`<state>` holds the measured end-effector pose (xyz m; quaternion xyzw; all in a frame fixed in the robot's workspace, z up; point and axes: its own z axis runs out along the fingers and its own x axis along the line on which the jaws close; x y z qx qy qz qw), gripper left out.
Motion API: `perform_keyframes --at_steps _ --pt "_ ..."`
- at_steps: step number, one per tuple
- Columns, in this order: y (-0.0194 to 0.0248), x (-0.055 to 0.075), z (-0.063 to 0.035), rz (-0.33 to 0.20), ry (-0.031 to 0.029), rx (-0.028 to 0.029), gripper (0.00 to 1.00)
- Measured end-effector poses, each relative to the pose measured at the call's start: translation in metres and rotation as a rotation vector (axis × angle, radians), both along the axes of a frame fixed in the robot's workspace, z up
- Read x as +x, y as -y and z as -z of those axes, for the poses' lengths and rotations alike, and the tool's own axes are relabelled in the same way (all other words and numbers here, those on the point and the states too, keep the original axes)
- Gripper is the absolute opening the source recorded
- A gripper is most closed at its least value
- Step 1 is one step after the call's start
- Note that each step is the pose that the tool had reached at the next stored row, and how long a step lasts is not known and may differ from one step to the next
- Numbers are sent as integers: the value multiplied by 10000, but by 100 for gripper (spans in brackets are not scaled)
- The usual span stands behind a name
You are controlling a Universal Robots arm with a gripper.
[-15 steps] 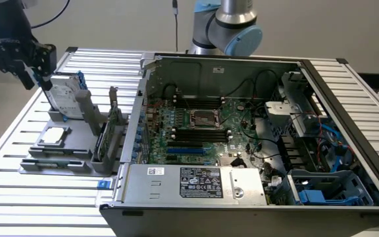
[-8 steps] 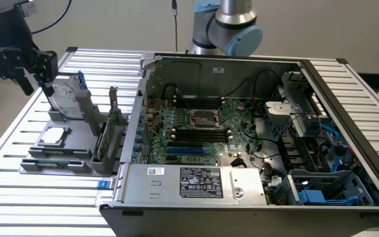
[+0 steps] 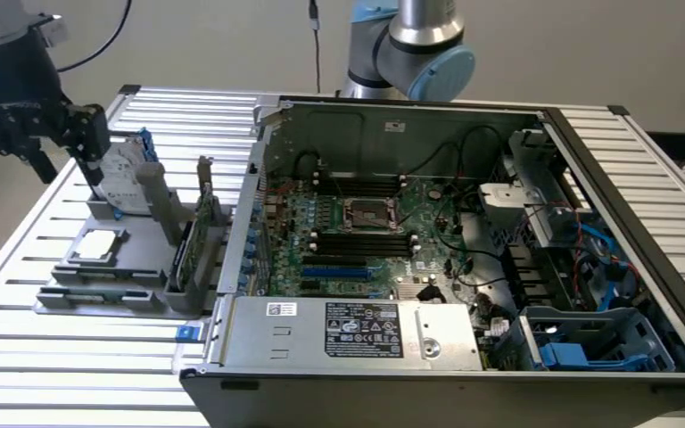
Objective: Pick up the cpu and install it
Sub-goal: 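Pick up the cpu and move it towards the insertion slot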
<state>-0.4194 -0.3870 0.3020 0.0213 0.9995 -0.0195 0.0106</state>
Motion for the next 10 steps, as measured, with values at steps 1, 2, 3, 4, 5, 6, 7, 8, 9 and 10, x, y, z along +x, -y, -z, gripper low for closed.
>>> perform_keyframes --at_steps 1,2,3,4,5,6,7,8,9,10 --pt "6 -3 18 -16 0 0 64" --pt "12 -6 38 -31 -1 0 64" --pt "16 -10 55 -43 -1 0 64" --pt "19 -14 74 -59 0 1 64" --pt "21 -18 92 -83 -1 7 64" --pt "22 -24 110 -116 0 17 64" --pt "24 -31 127 -150 -1 31 64" --pt "24 -38 145 -184 0 52 64" --pt "23 -46 163 -217 0 81 64" --pt "23 -53 180 -254 2 114 64"
